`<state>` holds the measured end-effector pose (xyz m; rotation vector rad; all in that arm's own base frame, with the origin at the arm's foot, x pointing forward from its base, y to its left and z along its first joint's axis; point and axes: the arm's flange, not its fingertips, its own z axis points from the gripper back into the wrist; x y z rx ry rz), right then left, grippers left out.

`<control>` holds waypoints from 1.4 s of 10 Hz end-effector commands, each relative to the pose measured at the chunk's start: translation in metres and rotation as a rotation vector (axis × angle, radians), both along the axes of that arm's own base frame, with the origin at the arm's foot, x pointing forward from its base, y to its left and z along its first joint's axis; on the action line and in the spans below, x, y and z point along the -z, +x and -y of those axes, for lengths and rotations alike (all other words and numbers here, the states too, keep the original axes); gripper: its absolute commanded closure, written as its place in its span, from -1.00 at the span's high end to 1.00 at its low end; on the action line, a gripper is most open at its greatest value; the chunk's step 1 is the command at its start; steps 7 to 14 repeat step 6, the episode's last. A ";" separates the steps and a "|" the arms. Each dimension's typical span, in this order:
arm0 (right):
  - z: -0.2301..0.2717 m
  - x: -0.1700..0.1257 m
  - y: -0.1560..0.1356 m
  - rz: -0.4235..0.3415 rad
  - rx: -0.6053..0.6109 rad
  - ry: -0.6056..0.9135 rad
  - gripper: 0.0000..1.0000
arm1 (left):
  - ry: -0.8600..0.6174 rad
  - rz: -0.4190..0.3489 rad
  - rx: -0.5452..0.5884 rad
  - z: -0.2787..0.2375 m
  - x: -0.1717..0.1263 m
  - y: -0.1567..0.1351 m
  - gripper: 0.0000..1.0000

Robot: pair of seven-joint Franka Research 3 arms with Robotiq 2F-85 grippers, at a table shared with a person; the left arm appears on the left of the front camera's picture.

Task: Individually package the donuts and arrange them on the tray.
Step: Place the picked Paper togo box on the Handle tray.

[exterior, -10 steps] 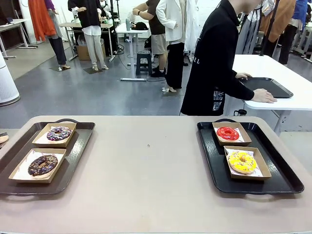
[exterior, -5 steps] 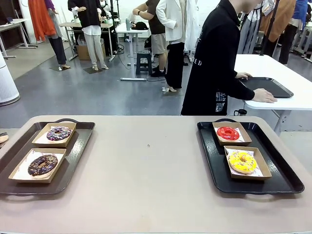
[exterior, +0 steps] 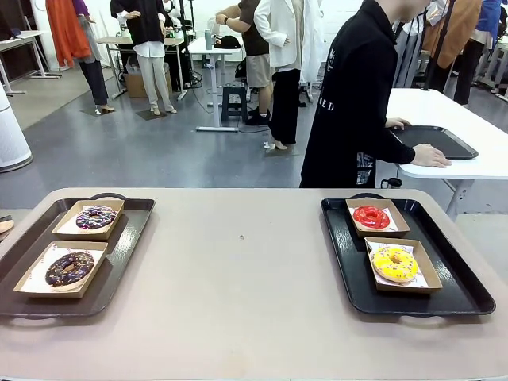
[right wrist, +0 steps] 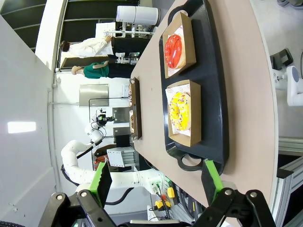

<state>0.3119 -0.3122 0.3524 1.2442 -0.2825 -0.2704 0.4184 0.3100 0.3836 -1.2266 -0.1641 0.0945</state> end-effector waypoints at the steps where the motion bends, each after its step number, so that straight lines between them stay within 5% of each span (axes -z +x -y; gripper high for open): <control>1: 0.000 -0.002 -0.002 -0.010 0.002 0.000 1.00 | 0.005 0.004 -0.006 -0.002 -0.001 -0.001 0.81; 14: 0.000 -0.002 -0.002 -0.010 0.002 0.000 1.00 | 0.005 0.004 -0.006 -0.002 -0.001 -0.001 0.81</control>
